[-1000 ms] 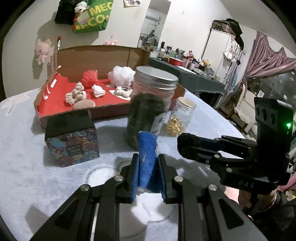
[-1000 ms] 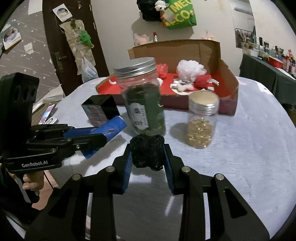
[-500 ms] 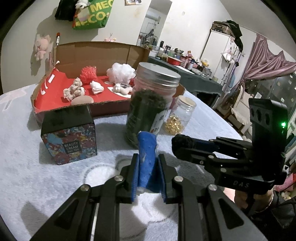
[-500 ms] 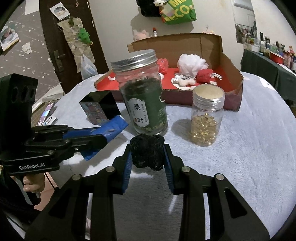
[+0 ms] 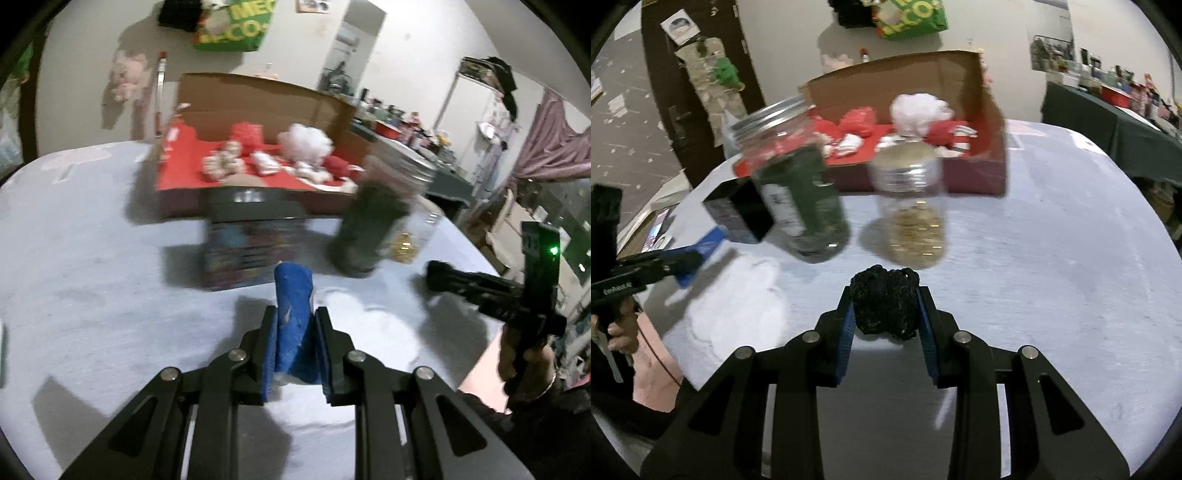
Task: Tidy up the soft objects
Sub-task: 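Carry blue cloth and black ball into the red box and open both tools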
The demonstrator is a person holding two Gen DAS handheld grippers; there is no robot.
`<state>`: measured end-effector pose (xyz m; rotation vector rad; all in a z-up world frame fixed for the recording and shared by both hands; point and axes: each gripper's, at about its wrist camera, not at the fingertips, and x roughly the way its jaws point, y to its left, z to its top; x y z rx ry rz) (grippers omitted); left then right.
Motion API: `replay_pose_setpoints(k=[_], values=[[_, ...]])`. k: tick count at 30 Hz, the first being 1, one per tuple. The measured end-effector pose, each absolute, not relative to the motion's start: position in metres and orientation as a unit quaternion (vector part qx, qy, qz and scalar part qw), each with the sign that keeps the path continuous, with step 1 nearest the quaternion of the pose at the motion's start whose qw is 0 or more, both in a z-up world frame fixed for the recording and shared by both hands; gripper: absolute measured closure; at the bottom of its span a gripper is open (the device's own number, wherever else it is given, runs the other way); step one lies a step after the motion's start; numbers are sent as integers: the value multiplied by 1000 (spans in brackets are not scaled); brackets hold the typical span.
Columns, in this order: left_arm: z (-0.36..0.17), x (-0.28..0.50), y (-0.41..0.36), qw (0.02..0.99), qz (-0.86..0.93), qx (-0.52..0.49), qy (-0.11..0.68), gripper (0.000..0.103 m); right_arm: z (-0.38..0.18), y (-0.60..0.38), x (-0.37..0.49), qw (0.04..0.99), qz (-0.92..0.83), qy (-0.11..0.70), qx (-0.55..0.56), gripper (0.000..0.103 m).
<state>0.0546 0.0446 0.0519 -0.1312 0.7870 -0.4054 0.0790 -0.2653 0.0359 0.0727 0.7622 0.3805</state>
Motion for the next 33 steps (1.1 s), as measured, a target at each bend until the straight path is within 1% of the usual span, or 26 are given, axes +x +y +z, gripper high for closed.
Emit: replay_pose_setpoints(k=[8,20,26,33], values=[[44,66,86,907,-153,-59,388,82,32,-292,100,906,177,384,29,72],[41,96,107,909,-182,-48,372,82,40,-286,131,904,179,379,-83,72],[52,114,107,906,-209,-36,366,82,47,-284,145,899,192,373,-123,73],[83,136,100,903,-243,0,356,82,61,-282,162,891,214,371,-152,73]])
